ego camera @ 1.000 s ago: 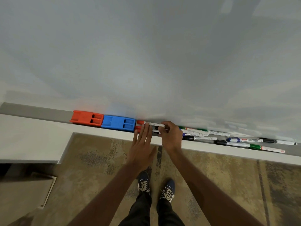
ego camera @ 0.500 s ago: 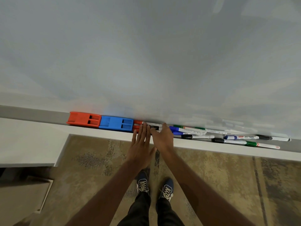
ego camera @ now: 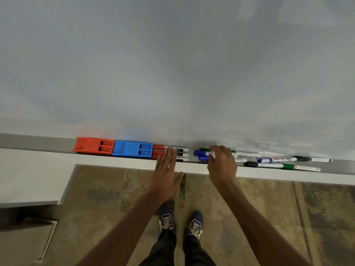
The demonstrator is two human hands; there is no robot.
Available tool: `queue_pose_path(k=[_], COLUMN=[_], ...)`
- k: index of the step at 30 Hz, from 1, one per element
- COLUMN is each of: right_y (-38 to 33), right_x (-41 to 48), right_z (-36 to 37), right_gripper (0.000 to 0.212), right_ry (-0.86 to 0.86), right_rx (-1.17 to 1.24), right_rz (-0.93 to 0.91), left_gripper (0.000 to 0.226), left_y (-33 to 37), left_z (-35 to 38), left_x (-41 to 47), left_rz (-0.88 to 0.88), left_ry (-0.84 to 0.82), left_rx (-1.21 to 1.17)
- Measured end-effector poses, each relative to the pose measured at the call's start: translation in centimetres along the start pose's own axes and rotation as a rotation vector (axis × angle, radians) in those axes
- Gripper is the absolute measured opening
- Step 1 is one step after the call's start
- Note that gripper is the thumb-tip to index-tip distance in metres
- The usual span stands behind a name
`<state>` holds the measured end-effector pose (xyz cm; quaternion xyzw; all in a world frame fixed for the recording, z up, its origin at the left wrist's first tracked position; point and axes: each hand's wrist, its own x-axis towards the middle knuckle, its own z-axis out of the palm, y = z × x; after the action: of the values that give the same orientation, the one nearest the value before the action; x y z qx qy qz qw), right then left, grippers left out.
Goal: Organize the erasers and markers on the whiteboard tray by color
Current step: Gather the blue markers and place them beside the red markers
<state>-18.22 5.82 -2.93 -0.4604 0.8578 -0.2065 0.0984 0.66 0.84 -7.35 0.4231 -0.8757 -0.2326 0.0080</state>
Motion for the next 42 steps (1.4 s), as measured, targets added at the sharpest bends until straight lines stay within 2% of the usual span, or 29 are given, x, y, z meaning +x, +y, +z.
queue_pose_path(k=[3, 7, 12, 15, 17, 19, 21, 24, 26, 29, 33, 37, 42], right_y=[2.8, 4.3, 4.8, 5.1, 4.9, 4.2, 3.5, 2.8, 2.8, 3.7, 5.2, 5.7, 4.4], right_x=[1.1, 1.5, 1.5, 1.2, 0.9, 0.3, -0.9, -3.3, -4.7, -5.2, -3.3, -0.4, 1.3], right_z=[-0.8, -0.8, -0.2, -0.2, -0.4, -0.5, -0.5, -0.1, 0.0, 0.0, -0.3, -0.3, 0.1], right_gripper=[0.037, 0.044, 0.042, 0.035, 0.031, 0.026, 0.023, 0.031, 0.037, 0.029, 0.026, 0.038, 0.021], right_ry=[-0.049, -0.118, -0.097, -0.043, -0.005, 0.03, 0.058, 0.038, 0.007, -0.008, 0.034, -0.038, -0.085], right_rx=[-0.246, -0.416, -0.467, -0.449, -0.408, -0.33, -0.218, -0.109, -0.068, -0.042, -0.232, -0.447, -0.551], right_rz=[-0.133, -0.28, -0.34, -0.362, -0.345, -0.324, -0.334, -0.425, -0.478, -0.454, -0.38, -0.527, -0.69], left_gripper=[0.069, 0.05, 0.027, 0.024, 0.025, 0.027, 0.03, 0.033, 0.033, 0.037, 0.038, 0.039, 0.038], left_y=[1.0, 2.9, 4.6, 5.3, 5.6, 6.0, 6.3, 6.6, 6.7, 6.8, 6.7, 7.0, 8.3], left_z=[-0.1, 0.0, -0.1, -0.4, -0.4, -0.7, -1.0, -1.0, -1.0, -0.8, -0.9, -0.5, 0.1], left_x=[-0.1, -0.2, 0.1, 0.5, 1.1, 1.6, 1.9, 1.9, 1.8, 1.7, 1.5, 1.3, 1.0], left_rz=[-0.005, -0.033, -0.112, -0.241, -0.377, -0.546, -0.645, -0.696, -0.727, -0.776, -0.861, -0.884, -0.899], left_ry=[0.059, 0.192, 0.328, 0.325, 0.231, 0.101, 0.02, -0.04, -0.046, -0.009, 0.059, 0.101, 0.143], left_rx=[-0.112, -0.236, -0.449, -0.618, -0.861, -1.259, -1.577, -1.823, -1.872, -1.853, -1.847, -1.822, -1.818])
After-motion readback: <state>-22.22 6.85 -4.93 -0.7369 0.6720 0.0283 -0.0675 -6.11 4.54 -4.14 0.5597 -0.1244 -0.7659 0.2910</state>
